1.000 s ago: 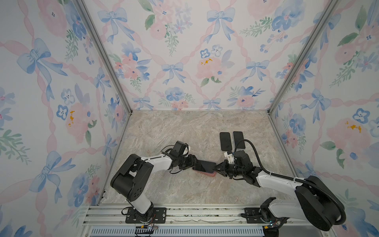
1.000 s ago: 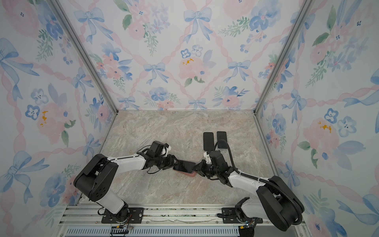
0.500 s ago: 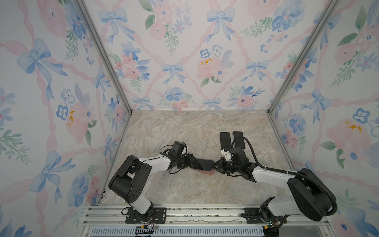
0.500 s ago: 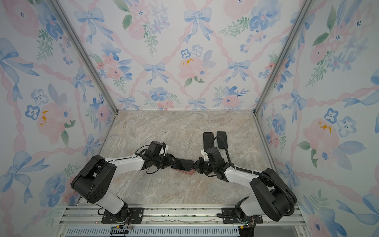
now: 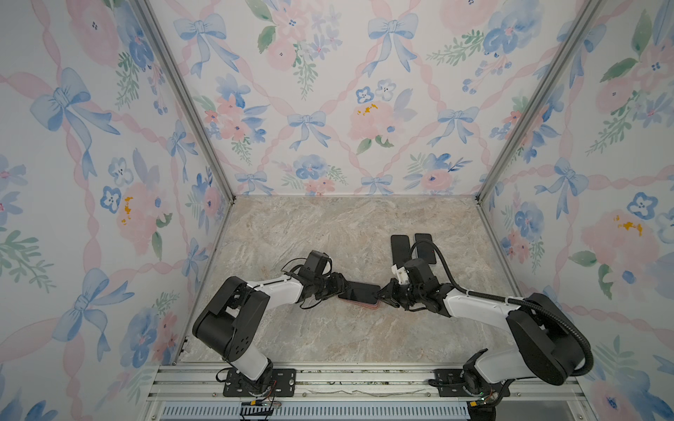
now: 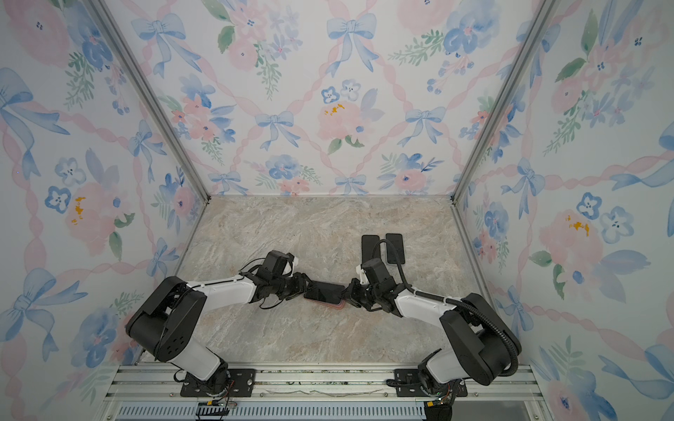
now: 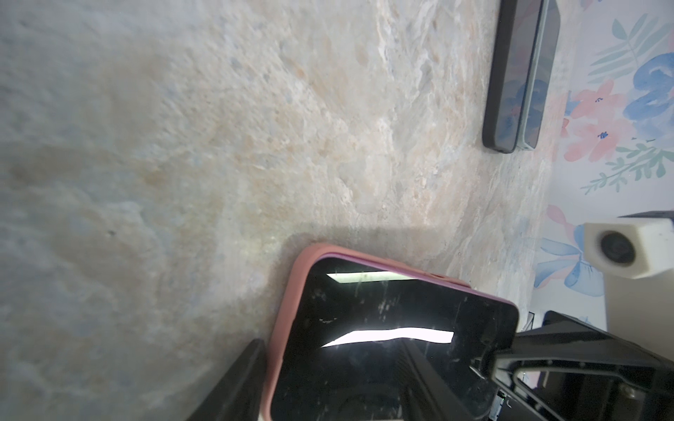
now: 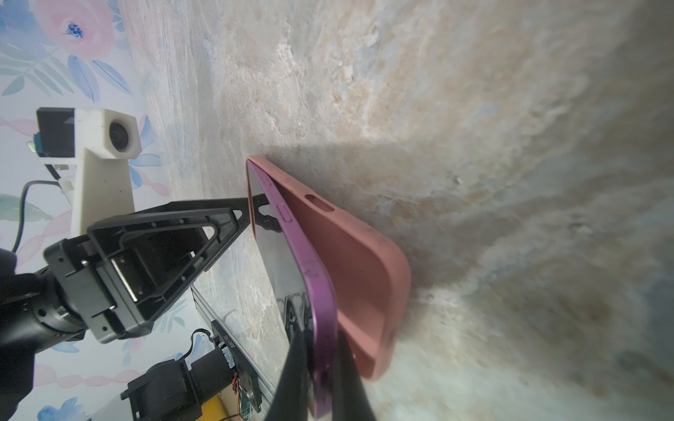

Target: Put the phone into the phone case

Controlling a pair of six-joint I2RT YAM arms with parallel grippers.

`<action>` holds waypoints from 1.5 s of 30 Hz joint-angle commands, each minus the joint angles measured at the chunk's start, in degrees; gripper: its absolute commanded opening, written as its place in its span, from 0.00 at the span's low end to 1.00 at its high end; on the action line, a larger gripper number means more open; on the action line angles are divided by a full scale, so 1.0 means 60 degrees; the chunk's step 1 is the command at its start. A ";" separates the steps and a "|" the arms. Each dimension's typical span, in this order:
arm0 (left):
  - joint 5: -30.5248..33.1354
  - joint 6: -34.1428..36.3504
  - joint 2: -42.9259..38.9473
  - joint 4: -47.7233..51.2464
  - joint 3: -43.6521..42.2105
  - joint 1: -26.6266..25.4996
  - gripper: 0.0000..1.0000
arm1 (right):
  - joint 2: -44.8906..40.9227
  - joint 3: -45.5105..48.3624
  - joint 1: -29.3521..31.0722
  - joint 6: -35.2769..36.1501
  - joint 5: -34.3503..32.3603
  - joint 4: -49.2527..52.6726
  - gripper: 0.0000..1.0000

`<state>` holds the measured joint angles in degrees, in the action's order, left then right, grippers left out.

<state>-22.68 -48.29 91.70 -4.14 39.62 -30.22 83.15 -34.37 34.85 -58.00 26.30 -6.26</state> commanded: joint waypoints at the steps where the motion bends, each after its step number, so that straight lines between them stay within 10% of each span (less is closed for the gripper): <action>1: -0.0879 -0.0164 0.0167 0.0031 -0.0267 -0.0168 0.58 | 0.0105 -0.0399 0.0460 0.0665 -0.0550 0.1519 0.15; 17: -0.1069 -0.0030 0.0031 0.0031 -0.0580 0.0186 0.59 | -0.0838 -0.1655 0.1028 0.1971 -0.2003 0.4654 0.42; 45: -0.1333 0.0241 0.0432 0.0068 -0.0497 0.0027 0.55 | 0.0385 -0.1763 0.1872 0.1990 -0.2891 0.4518 0.23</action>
<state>-29.93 -48.05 92.09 -7.35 37.10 -29.08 84.66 -43.29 45.50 -46.00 9.58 21.43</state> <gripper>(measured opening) 0.553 0.234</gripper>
